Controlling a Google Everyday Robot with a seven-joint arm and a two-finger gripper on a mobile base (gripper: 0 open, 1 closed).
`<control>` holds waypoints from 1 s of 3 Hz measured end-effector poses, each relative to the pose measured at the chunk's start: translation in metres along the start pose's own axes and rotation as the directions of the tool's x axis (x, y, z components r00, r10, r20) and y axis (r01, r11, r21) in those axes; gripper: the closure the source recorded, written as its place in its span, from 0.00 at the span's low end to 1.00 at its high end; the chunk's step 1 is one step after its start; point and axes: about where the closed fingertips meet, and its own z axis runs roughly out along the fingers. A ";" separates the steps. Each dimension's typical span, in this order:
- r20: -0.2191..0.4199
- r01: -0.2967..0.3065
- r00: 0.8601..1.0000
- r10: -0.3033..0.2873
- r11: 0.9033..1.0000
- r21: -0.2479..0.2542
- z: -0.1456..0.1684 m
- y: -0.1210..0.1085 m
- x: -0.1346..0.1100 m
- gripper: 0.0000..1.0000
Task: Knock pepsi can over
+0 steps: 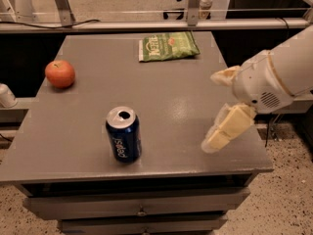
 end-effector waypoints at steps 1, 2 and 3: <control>0.160 -0.022 0.987 0.034 0.997 -0.076 0.039 0.019 -0.021 0.00; 0.304 -0.044 0.948 0.090 0.987 -0.156 0.072 0.047 -0.043 0.00; 0.414 -0.052 0.900 0.139 0.975 -0.214 0.096 0.066 -0.063 0.00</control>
Offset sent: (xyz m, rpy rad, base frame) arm -0.0389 0.1305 -0.0529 0.5542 0.1363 0.0960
